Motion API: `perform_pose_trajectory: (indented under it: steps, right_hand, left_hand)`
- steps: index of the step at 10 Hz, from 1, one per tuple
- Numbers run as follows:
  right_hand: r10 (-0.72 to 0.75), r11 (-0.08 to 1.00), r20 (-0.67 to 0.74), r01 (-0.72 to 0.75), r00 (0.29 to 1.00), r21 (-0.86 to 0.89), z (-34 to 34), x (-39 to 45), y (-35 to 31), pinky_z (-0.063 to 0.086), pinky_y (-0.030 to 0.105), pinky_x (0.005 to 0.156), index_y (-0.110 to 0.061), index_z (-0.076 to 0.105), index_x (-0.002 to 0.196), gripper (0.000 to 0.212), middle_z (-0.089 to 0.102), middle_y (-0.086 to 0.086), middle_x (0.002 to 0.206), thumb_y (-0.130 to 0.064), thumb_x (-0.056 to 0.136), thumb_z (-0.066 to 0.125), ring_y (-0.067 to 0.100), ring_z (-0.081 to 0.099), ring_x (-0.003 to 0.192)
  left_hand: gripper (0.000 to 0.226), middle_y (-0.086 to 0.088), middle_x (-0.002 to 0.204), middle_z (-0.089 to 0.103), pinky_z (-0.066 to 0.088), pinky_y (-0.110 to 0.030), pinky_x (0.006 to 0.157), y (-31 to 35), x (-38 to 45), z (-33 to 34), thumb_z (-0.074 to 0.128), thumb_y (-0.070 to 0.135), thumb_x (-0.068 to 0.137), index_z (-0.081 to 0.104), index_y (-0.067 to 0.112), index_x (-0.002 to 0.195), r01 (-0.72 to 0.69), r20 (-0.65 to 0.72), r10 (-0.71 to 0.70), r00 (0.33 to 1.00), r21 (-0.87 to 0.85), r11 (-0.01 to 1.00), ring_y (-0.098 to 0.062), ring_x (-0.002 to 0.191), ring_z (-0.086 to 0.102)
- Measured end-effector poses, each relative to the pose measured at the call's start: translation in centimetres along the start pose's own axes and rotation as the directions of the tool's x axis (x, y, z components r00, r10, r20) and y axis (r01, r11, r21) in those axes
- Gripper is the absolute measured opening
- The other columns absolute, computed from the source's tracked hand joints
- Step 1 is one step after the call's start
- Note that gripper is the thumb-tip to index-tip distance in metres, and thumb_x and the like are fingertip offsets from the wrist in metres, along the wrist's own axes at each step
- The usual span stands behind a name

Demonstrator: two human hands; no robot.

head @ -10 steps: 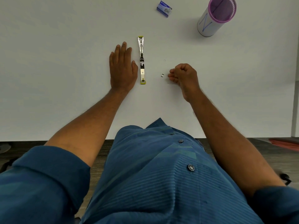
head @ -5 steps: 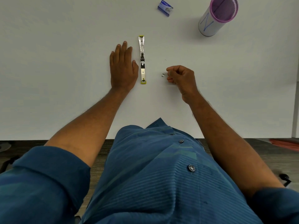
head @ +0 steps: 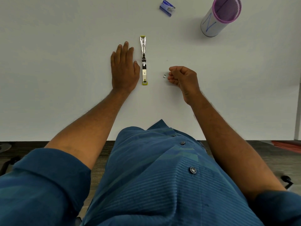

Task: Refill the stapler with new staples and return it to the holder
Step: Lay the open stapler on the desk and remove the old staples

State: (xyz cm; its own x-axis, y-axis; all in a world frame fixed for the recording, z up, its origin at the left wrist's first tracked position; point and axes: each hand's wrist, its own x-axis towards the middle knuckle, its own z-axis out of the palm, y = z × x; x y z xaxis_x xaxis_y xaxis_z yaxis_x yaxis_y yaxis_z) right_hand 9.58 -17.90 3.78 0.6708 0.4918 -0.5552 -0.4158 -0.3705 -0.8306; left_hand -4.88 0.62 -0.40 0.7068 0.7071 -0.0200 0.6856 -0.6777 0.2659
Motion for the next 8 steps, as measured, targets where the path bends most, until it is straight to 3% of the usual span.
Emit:
perform_pose_trajectory:
  steps: [1, 2, 3, 5, 6, 7, 8]
  right_hand:
    - [-0.061, 0.978, -0.047, 0.05, 0.997, -0.202, 0.2, 0.0, 0.1, 0.057, 0.022, 0.069, -0.015, 0.076, 0.091, 0.008, 0.073, -0.003, 0.076, -0.014, 0.09, 0.069, 0.009, 0.066, 0.067]
    - [-0.154, 0.881, -0.058, 0.11, 0.986, -0.461, 0.6, 0.1, 0.4, 0.052, 0.015, 0.066, -0.019, 0.076, 0.088, 0.004, 0.07, -0.004, 0.073, -0.019, 0.084, 0.074, 0.001, 0.059, 0.064]
    - [-0.204, 0.839, -0.023, 0.163, 0.979, -0.52, 0.9, 0.1, 0.7, 0.048, 0.01, 0.066, -0.017, 0.074, 0.092, 0.009, 0.065, -0.002, 0.073, -0.018, 0.083, 0.078, -0.001, 0.054, 0.061]
    - [-0.292, 0.745, 0.03, 0.247, 0.956, -0.619, 1.4, 0.2, 1.0, 0.049, 0.022, 0.074, -0.014, 0.072, 0.095, 0.015, 0.068, 0.006, 0.081, -0.017, 0.082, 0.08, 0.008, 0.055, 0.071]
    - [-0.268, 0.747, 0.041, 0.234, 0.963, -0.623, 1.4, 0.2, 0.7, 0.05, 0.025, 0.074, -0.014, 0.072, 0.09, 0.009, 0.068, 0.005, 0.079, -0.017, 0.083, 0.077, 0.008, 0.056, 0.07]
    - [-0.189, 0.821, 0.001, 0.159, 0.982, -0.548, 1.3, 0.2, 0.2, 0.051, 0.024, 0.071, -0.015, 0.072, 0.087, 0.006, 0.066, -0.001, 0.075, -0.018, 0.082, 0.075, 0.007, 0.057, 0.067]
    - [0.001, 0.984, -0.064, -0.012, 0.998, -0.18, 0.9, 0.6, -1.2, 0.051, 0.027, 0.065, -0.016, 0.064, 0.081, 0.005, 0.063, -0.002, 0.074, -0.017, 0.079, 0.068, 0.011, 0.057, 0.065]
  left_hand:
    - [0.054, -0.008, 0.164, 0.032, 0.021, -0.048, 0.125, 0.0, 0.0, 0.0, 0.033, 0.029, 0.099, 0.042, 0.013, 0.149, 0.0, -0.004, 0.0, 1.0, -0.001, 1.0, -0.03, 0.153, 0.028]
    - [0.054, -0.008, 0.165, 0.032, 0.021, -0.048, 0.125, 0.0, 0.0, 0.0, 0.033, 0.029, 0.099, 0.042, 0.013, 0.15, -0.001, -0.004, 0.001, 1.0, 0.007, 1.0, -0.03, 0.153, 0.028]
    - [0.054, -0.008, 0.164, 0.032, 0.021, -0.048, 0.125, 0.0, 0.0, 0.0, 0.033, 0.029, 0.099, 0.042, 0.013, 0.15, -0.001, -0.007, 0.001, 1.0, 0.006, 1.0, -0.03, 0.153, 0.028]
    - [0.054, -0.008, 0.164, 0.032, 0.021, -0.049, 0.125, 0.0, 0.0, 0.1, 0.034, 0.029, 0.099, 0.042, 0.012, 0.15, -0.004, -0.01, 0.004, 1.0, 0.001, 1.0, -0.03, 0.153, 0.028]
    - [0.054, -0.008, 0.164, 0.032, 0.021, -0.049, 0.125, -0.1, 0.0, 0.1, 0.033, 0.029, 0.099, 0.042, 0.013, 0.15, -0.003, -0.013, 0.003, 1.0, 0.005, 1.0, -0.03, 0.153, 0.028]
    - [0.054, -0.008, 0.164, 0.032, 0.021, -0.049, 0.125, -0.1, 0.0, 0.1, 0.033, 0.028, 0.099, 0.042, 0.013, 0.15, -0.002, -0.011, 0.002, 1.0, 0.003, 1.0, -0.03, 0.153, 0.028]
    - [0.055, -0.008, 0.164, 0.032, 0.021, -0.049, 0.125, 0.0, 0.0, 0.1, 0.034, 0.028, 0.098, 0.042, 0.012, 0.15, -0.002, -0.01, 0.002, 1.0, 0.0, 1.0, -0.03, 0.153, 0.028]
